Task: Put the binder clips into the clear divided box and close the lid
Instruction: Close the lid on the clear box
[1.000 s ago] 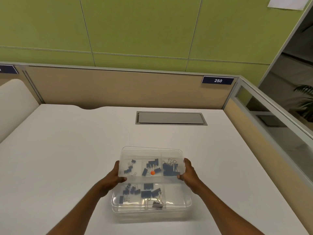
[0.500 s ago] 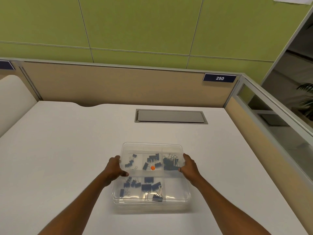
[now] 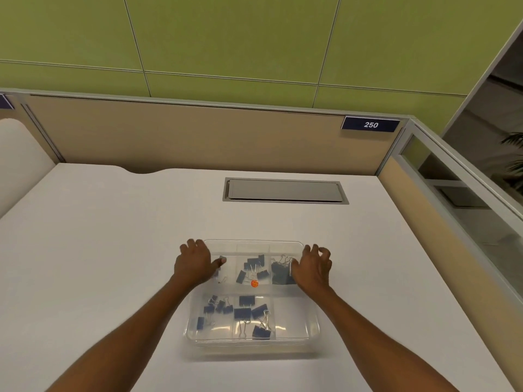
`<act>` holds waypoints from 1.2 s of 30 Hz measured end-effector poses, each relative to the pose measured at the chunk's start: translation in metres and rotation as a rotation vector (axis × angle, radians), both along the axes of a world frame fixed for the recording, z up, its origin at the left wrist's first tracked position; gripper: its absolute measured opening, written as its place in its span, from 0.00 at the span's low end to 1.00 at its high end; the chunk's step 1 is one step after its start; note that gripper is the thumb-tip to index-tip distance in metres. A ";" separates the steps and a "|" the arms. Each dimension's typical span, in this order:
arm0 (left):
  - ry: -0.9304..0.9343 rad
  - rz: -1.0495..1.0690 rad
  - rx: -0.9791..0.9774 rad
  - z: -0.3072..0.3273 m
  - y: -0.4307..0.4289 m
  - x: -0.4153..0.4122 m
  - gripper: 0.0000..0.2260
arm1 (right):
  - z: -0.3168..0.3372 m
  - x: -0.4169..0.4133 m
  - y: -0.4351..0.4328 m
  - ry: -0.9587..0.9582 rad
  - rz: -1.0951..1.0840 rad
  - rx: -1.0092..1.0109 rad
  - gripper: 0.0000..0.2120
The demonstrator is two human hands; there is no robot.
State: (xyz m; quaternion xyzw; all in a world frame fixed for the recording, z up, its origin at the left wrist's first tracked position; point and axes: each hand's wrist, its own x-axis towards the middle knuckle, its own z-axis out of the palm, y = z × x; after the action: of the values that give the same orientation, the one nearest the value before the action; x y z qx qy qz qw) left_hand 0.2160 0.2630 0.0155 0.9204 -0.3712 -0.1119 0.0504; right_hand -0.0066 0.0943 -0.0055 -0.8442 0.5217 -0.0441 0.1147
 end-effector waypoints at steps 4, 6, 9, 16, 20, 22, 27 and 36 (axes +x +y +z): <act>-0.117 -0.139 0.008 -0.016 -0.015 0.000 0.41 | -0.004 0.010 -0.006 0.092 0.176 0.024 0.32; -0.131 -0.187 0.054 -0.023 -0.020 0.001 0.43 | -0.007 0.014 -0.008 0.108 0.247 0.035 0.33; -0.113 -0.221 0.070 -0.037 -0.024 0.003 0.48 | -0.015 0.016 -0.009 0.117 0.296 0.046 0.35; -0.086 -0.200 0.007 -0.053 -0.026 0.004 0.46 | -0.027 0.018 -0.016 0.093 0.303 0.020 0.39; -0.093 -0.189 -0.016 -0.057 -0.030 0.010 0.44 | -0.028 0.022 -0.019 0.101 0.313 -0.001 0.38; -0.087 -0.202 -0.019 -0.058 -0.031 0.011 0.43 | -0.028 0.023 -0.019 0.107 0.313 -0.009 0.37; -0.078 -0.201 -0.041 -0.057 -0.030 0.011 0.43 | -0.026 0.024 -0.017 0.121 0.310 -0.023 0.37; -0.048 -0.154 -0.223 -0.039 -0.022 0.006 0.44 | -0.017 0.020 -0.015 0.067 0.269 0.071 0.39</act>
State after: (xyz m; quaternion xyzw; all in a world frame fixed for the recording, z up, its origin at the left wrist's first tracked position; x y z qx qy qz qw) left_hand 0.2215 0.2409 -0.0239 0.8803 -0.4519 -0.0515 0.1350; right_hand 0.0132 0.0793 -0.0227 -0.9030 0.4084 0.0185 0.1318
